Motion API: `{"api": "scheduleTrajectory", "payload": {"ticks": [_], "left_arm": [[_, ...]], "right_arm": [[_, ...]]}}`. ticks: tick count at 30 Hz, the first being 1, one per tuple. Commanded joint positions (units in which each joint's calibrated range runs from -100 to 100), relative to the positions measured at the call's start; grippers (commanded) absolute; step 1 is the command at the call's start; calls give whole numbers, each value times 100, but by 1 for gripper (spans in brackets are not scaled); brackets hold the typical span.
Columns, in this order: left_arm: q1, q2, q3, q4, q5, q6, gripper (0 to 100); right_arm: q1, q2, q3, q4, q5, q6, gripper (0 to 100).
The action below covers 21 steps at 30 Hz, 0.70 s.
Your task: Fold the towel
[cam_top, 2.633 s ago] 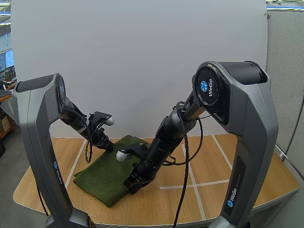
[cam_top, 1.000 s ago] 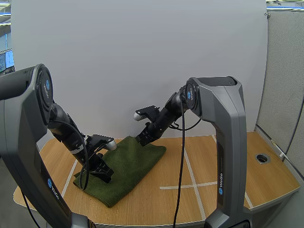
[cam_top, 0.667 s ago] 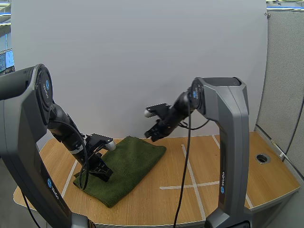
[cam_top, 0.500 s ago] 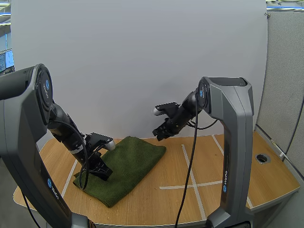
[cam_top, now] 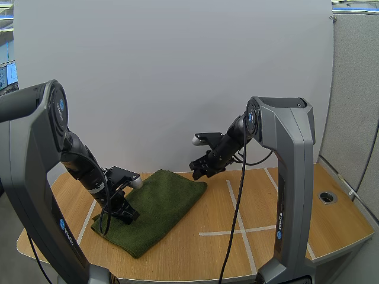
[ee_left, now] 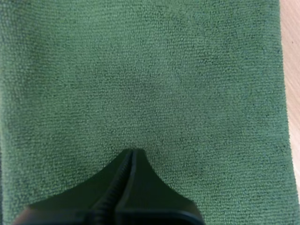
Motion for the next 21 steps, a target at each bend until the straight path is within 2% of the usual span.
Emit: {"api": "scheduleTrajectory", "payload": {"ticks": [1, 10, 15, 17, 21], "left_arm": [[-8, 15, 19, 8, -65, -64, 0], [-8, 15, 19, 19, -65, -58, 0], [-8, 15, 19, 19, -65, -81, 0], [-8, 15, 19, 19, -65, -81, 0], [-8, 15, 19, 19, -65, -100, 0]], "right_arm": [[-33, 208, -62, 18, 433, 88, 79], [-33, 312, -62, 552, 1598, 73, 79], [2, 312, -62, 578, 2179, -36, 78], [2, 312, -62, 565, 2261, -37, 73], [2, 312, -62, 487, 2354, -37, 49]]}}
